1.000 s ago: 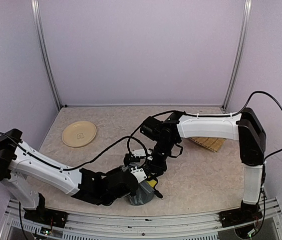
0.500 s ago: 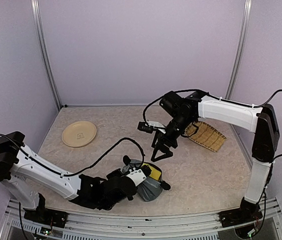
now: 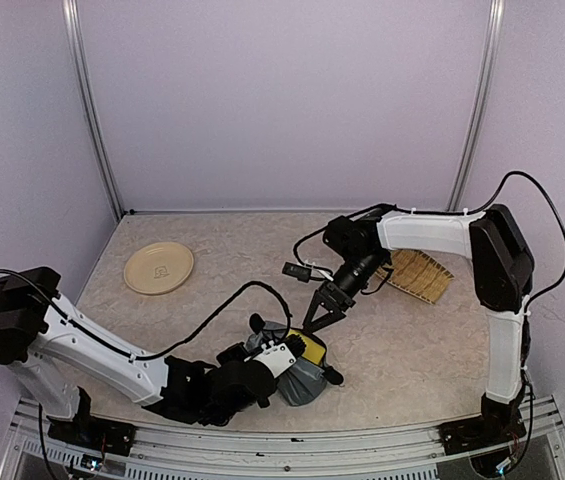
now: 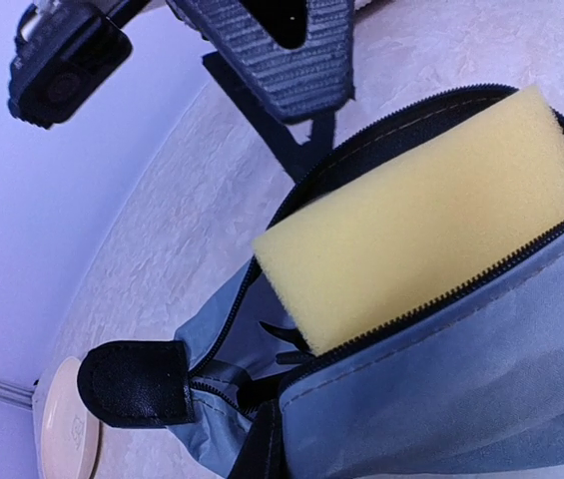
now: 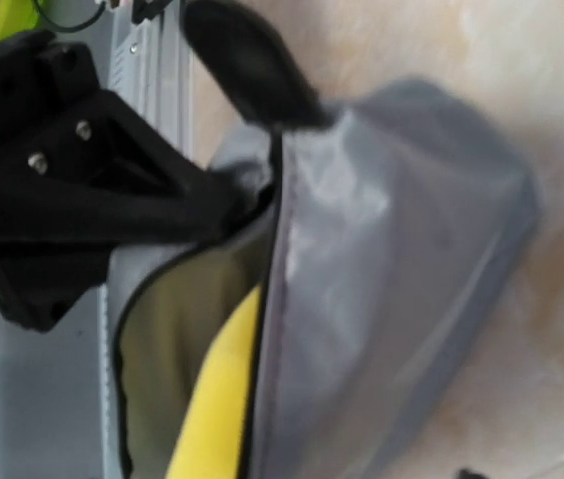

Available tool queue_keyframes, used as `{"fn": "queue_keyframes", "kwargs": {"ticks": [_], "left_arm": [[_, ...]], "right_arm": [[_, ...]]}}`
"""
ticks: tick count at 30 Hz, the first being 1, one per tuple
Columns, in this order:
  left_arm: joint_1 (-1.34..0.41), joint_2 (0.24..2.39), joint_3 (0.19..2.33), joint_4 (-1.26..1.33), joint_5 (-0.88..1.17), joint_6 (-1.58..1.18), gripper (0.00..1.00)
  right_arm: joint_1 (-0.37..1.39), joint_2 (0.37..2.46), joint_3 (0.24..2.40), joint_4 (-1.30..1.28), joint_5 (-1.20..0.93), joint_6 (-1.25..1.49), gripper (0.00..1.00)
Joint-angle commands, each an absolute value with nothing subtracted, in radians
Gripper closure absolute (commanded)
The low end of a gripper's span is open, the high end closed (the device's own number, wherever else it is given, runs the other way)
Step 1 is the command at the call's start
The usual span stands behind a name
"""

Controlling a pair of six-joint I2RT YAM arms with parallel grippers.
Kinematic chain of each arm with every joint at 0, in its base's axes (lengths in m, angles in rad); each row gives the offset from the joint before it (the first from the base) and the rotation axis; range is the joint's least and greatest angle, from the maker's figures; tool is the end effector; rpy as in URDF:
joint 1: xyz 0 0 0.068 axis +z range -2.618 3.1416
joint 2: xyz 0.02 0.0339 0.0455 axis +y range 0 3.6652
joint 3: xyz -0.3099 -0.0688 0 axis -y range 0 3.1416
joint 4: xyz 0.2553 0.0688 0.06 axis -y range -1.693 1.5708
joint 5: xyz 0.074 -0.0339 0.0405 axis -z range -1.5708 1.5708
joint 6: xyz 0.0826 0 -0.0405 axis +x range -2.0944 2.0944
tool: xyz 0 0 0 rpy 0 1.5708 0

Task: Sort the hair-cutting tools
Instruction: Adjust the kit bag at the center of the board.

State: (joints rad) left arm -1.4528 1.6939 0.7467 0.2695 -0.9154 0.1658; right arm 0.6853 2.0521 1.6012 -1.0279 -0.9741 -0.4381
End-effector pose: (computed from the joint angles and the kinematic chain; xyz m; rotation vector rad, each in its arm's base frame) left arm 0.1066 -0.3425 0.1709 1.0750 1.6491 0.2046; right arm 0.2900 0.3253 0.2110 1.5177 -2.2861 -1.4573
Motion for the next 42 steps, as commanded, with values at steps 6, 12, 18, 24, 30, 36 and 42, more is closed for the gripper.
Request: {"fn": "queue_keyframes", "kwargs": {"ticks": [6, 12, 18, 24, 30, 36, 42], "left_arm": [[-1.459, 1.710, 0.754, 0.338, -0.954, 0.160, 1.00], [-1.459, 1.719, 0.759, 0.336, -0.950, 0.158, 1.00], [-1.460, 1.730, 0.762, 0.342, -0.948, 0.151, 1.00], [-1.466, 1.740, 0.764, 0.363, -0.952, 0.147, 1.00], [-1.498, 1.769, 0.816, 0.340, -1.012, 0.114, 1.00], [-1.551, 1.803, 0.895, 0.247, -1.124, -0.003, 1.00], [-1.578, 1.830, 0.937, 0.163, -1.135, -0.148, 1.00]], "right_arm": [[0.699, 2.093, 1.555, -1.077, -1.085, -0.459, 0.31], [0.711, 2.144, 1.583, -1.085, -1.095, -0.452, 0.49], [0.753, 2.176, 1.607, -1.099, -1.091, -0.456, 0.55], [0.783, 2.175, 1.621, -1.060, -0.998, -0.416, 0.95], [0.856, 2.124, 1.667, -1.026, -0.630, -0.386, 1.00], [0.916, 2.070, 1.705, -1.017, -0.253, -0.417, 1.00], [0.922, 2.038, 1.784, -1.063, -0.199, -0.457, 1.00]]}}
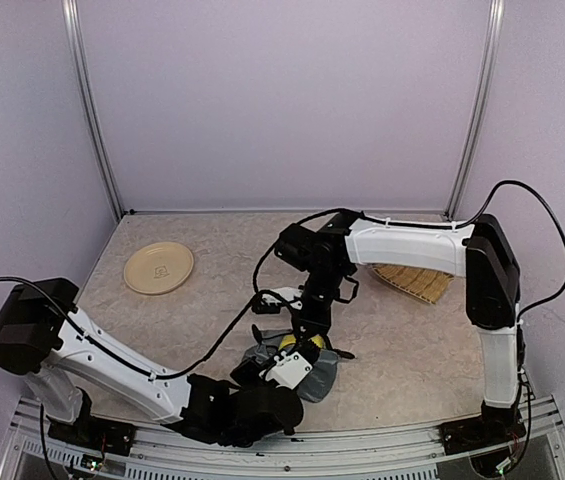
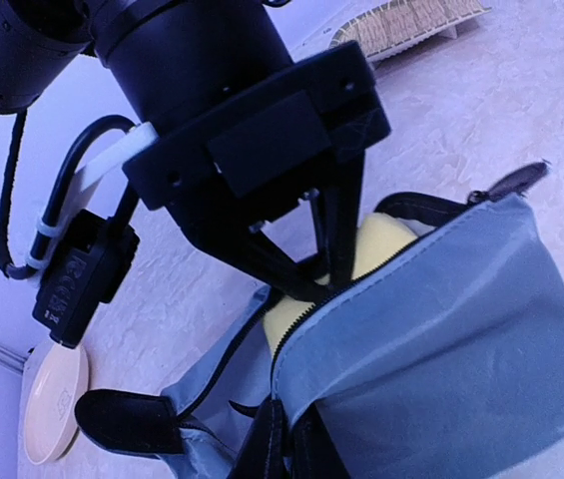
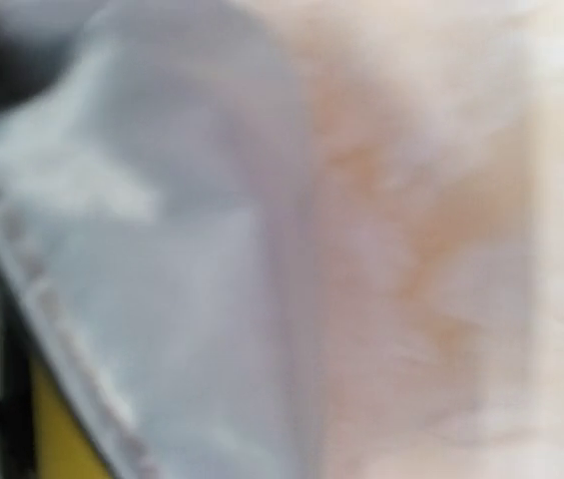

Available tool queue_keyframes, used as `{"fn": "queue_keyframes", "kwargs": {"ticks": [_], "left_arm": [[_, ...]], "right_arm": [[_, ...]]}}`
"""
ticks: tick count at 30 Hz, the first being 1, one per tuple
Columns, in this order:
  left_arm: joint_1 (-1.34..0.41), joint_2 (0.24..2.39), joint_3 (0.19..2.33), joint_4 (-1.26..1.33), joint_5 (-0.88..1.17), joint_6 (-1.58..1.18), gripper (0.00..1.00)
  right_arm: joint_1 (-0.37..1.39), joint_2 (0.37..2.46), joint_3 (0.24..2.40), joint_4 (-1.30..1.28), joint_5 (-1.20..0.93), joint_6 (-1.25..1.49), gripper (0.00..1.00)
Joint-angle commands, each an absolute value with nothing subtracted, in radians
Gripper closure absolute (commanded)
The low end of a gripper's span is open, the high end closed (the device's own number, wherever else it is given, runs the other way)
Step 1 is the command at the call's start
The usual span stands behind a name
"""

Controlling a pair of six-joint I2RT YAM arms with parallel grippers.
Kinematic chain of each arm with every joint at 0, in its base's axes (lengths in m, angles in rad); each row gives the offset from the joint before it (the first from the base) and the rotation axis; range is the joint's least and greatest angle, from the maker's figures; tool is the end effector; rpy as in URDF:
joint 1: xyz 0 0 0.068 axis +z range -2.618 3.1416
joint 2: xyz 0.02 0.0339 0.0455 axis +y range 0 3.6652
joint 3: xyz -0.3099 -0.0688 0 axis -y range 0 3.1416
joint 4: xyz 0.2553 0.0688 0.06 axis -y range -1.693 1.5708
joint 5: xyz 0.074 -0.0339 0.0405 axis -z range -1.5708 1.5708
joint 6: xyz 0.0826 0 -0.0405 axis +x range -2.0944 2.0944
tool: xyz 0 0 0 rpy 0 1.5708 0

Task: Sort the hair-cutting tools
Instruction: Adjust the kit bag at the center of the board, then place the kit bag at the center of the board.

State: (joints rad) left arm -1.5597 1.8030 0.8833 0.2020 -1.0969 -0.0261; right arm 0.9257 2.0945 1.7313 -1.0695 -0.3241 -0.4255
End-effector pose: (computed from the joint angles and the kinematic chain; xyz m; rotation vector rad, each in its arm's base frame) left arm 0.0777 -0.3771 0.1749 0.8947 1.6535 0.1903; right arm 0.2531 0.3801 0.1964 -1.9296 2.3527 0.5340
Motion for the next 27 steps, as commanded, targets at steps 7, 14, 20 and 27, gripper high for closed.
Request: {"fn": "queue_keyframes", "kwargs": {"ticks": [7, 14, 20, 27], "left_arm": [[-1.586, 1.873, 1.023, 0.061, -1.143, -0.205, 1.00], [-1.599, 1.842, 1.019, -0.033, -1.115, -0.270, 0.52], [-1.616, 1.738, 1.013, -0.073, -1.084, -0.247, 0.45], [-1.627, 1.623, 1.038, -0.086, -1.014, -0.182, 0.36]], "right_arm": [[0.966, 2.030, 1.772, -1.085, -0.255, -0.480, 1.00], [0.975, 2.016, 1.740, -1.098, -0.317, -0.489, 0.86], [0.935, 1.956, 1.778, -1.116, -0.340, -0.486, 0.46], [0.840, 1.889, 1.769, -1.140, -0.468, -0.489, 0.31]]}}
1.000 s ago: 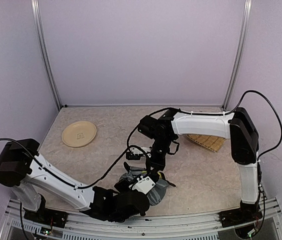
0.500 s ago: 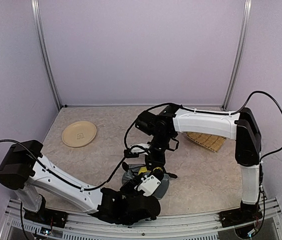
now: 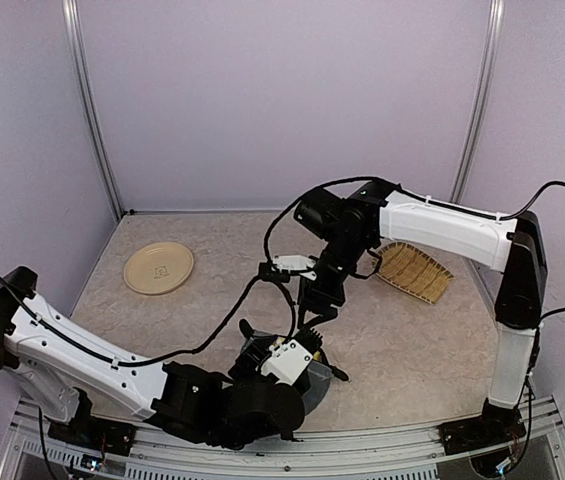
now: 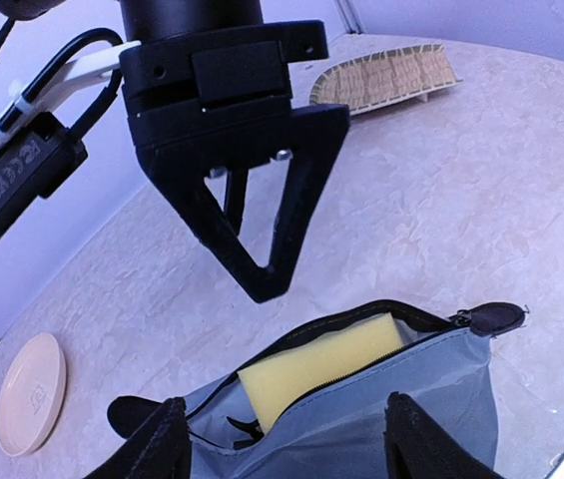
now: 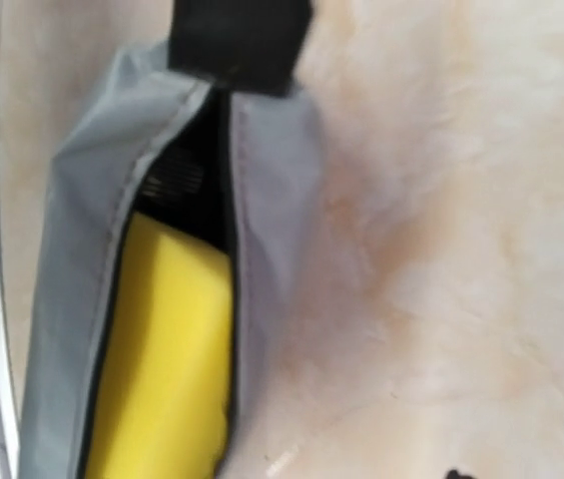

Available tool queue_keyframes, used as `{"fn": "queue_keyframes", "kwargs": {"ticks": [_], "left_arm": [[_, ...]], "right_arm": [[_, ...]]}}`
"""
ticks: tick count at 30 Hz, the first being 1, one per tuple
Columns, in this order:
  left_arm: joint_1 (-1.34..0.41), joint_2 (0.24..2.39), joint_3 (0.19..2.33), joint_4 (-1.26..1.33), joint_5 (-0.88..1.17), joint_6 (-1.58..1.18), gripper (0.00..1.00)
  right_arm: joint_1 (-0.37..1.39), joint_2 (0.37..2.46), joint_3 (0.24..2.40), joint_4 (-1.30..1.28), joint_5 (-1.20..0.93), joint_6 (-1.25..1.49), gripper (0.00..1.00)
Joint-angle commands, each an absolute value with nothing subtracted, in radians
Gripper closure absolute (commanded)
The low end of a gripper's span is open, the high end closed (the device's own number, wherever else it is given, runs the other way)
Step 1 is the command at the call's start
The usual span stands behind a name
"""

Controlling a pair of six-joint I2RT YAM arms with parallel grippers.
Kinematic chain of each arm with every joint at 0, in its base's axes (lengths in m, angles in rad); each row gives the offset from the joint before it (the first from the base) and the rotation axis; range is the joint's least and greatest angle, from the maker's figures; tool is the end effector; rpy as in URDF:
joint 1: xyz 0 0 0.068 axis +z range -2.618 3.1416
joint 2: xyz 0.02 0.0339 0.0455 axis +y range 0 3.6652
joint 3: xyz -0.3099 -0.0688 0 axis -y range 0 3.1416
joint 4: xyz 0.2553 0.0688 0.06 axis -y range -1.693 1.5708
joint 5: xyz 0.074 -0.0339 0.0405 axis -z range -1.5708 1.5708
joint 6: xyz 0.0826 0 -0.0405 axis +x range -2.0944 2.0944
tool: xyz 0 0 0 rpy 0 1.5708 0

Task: Sort the hair-cutting tools
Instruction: Place the kit bag at the center of the board, then pick up the kit bag at the center of the board.

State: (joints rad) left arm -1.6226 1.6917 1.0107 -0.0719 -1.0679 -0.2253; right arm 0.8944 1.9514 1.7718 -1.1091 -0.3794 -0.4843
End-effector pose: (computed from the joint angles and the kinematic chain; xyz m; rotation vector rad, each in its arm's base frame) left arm 0.0528 -0.3798 0.2292 0.8256 1.7187 0.0194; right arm 0.2509 0.3615 0.2699 -1.8917 2.1717 0.6244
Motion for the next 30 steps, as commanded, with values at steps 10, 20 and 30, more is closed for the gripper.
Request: {"fn": "queue_keyframes", "kwargs": {"ticks": [10, 20, 30], "left_arm": [[-1.354, 1.516, 1.136, -0.129, -0.348, -0.281, 0.49], [-1.167, 1.467, 1.127, -0.119, -0.147, -0.354, 0.83], [-1.165, 1.473, 1.110, -0.075, -0.105, -0.396, 0.82]], "right_arm": [[0.609, 1.739, 1.405, -1.074, -0.852, -0.526, 0.02], [0.588, 1.810, 1.159, -1.034, -1.143, -0.551, 0.00], [0.599, 1.965, 1.182, -1.128, -1.191, -0.624, 0.13]]}}
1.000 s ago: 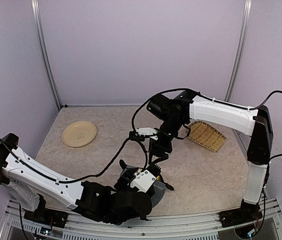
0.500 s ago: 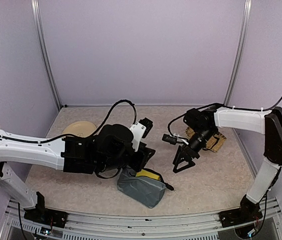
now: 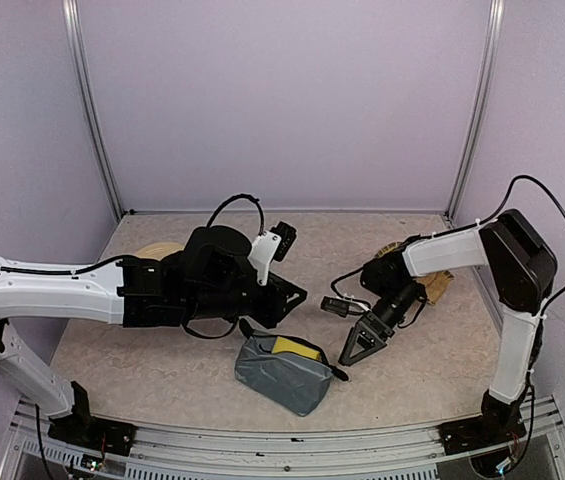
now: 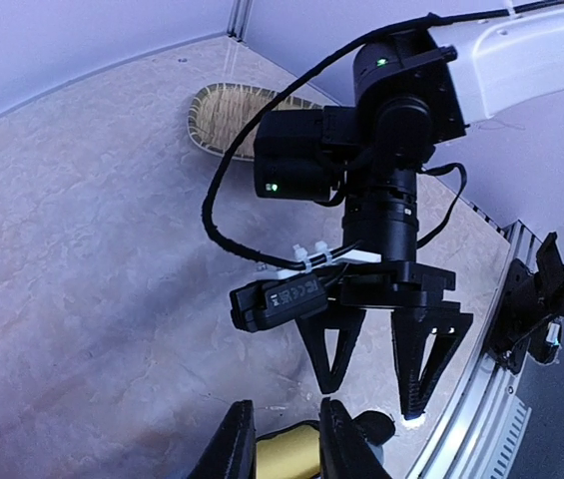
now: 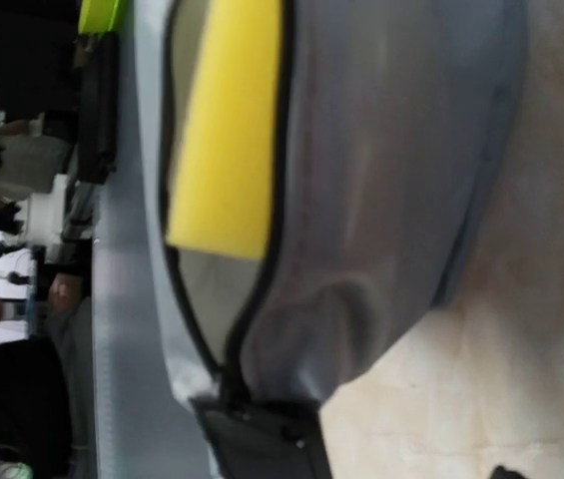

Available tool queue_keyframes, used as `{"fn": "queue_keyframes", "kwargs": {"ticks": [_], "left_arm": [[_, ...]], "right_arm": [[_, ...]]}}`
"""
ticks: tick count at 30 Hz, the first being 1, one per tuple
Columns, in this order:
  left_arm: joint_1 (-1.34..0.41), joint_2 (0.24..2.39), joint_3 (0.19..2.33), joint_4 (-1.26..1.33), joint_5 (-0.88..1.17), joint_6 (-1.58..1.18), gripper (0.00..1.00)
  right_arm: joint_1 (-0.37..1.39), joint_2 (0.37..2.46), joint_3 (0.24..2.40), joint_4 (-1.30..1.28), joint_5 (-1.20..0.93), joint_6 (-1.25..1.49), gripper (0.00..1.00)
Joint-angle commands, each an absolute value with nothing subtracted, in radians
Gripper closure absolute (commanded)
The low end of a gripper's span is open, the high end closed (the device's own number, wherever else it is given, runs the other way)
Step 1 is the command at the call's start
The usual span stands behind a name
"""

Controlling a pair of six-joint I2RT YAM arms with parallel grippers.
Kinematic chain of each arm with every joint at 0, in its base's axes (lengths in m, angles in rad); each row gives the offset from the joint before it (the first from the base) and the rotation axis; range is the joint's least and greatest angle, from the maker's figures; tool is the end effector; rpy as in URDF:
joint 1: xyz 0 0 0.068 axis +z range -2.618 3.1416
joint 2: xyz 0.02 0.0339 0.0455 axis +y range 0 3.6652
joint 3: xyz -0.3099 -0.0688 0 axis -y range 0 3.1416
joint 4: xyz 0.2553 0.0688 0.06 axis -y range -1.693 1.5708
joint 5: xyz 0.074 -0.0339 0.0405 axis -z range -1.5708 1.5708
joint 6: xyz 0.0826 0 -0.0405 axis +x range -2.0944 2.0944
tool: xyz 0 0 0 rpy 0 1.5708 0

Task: Sort the hair-cutting tools
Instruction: Pick up the kit bag at the center of the board.

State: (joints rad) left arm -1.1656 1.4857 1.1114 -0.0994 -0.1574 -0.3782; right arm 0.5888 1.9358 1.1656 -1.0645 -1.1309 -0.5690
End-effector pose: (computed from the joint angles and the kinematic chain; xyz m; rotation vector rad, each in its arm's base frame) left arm 0.1663 -0.3548 0.3138 0.7232 2.0091 -0.7886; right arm 0.2306 0.2438 0.1629 1.1681 -2.1646 -1.5520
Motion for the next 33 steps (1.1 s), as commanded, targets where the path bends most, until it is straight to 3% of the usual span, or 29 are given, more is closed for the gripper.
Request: {"fn": "queue_keyframes", "kwargs": {"ticks": [1, 8, 10, 14, 21, 33], "left_arm": [[-1.165, 1.482, 1.118, -0.085, -0.099, -0.394, 0.82], [-1.163, 1.514, 1.122, -0.074, -0.133, -0.381, 0.82], [-1.159, 1.503, 1.088, -0.034, -0.131, -0.386, 0.82], [-1.154, 1.509, 1.084, -0.027, -0.110, -0.392, 0.82], [-1.155, 1.503, 1.022, -0.032, -0.105, -0.390, 0.82], [-1.150, 1.585, 0.974, 0.005, 0.000, -0.376, 0.80]], "right_arm": [[0.603, 1.971, 1.179, -1.138, -1.196, -0.634, 0.14], [0.648, 1.981, 1.187, -1.226, -1.233, -0.756, 0.25], [0.661, 2.015, 1.195, -1.257, -1.251, -0.789, 0.38], [0.665, 2.057, 1.220, -1.294, -1.264, -0.815, 0.53], [0.655, 2.010, 1.274, -1.269, -1.196, -0.754, 0.98], [0.650, 1.898, 1.430, -1.230, -0.937, -0.640, 1.00]]}}
